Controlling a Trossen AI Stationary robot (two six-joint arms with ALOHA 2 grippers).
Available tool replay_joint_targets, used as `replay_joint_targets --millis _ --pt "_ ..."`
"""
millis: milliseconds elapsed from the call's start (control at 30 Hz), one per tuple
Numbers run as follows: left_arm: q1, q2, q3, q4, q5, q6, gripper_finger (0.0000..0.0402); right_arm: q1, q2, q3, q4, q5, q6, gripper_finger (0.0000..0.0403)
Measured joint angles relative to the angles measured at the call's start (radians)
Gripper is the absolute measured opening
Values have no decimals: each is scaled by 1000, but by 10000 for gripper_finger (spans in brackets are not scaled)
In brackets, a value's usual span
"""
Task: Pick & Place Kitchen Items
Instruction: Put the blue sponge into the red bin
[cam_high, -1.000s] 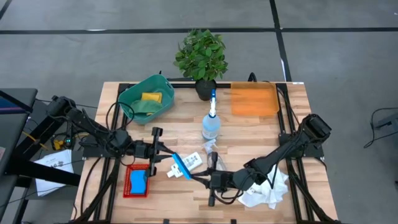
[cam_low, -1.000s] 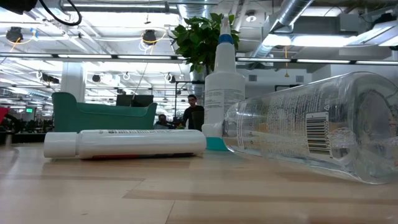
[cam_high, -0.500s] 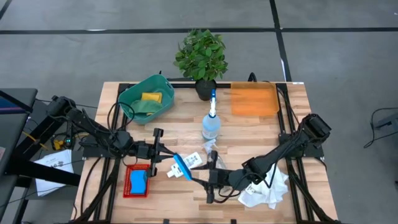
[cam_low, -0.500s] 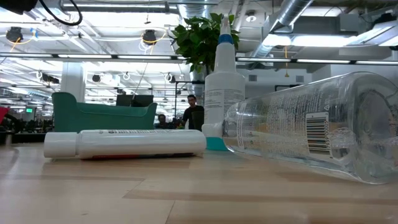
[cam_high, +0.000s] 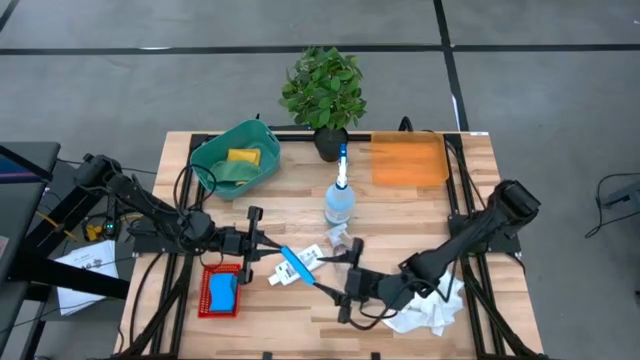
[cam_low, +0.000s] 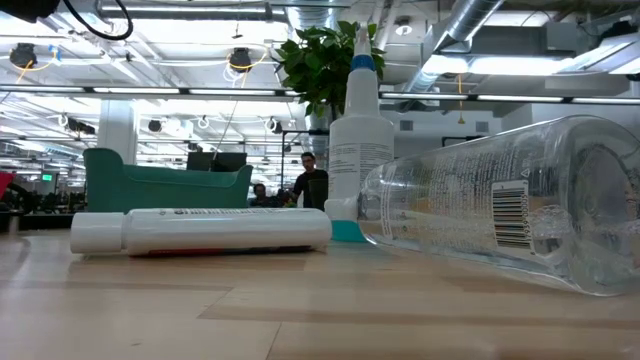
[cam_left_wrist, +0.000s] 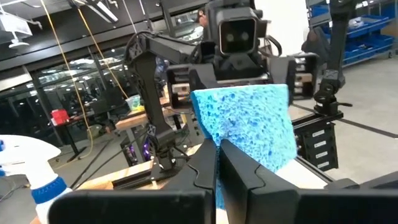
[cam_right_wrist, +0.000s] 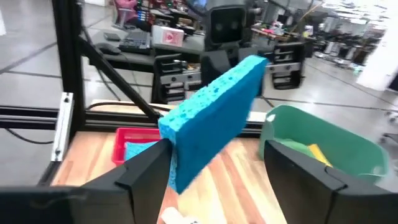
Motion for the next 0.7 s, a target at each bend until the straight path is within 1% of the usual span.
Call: replay_joint_targets --millis 133,367,500,600,700 --pt "1 -6 0 -7 -2 0 2 32 -28 0 -49 89 -15 250" --pt "1 -30 0 -46 -17 0 2 85 -63 0 -116 212 -19 250" --pt "1 -74 0 -145 -31 -36 1 116 -81 0 -155 298 -19 250" --pt "1 -124 0 -270 -31 -86 1 136 -95 0 -187 356 -18 250" --pt "1 -188 0 -400 -31 -145 1 153 -106 0 -208 386 -9 250"
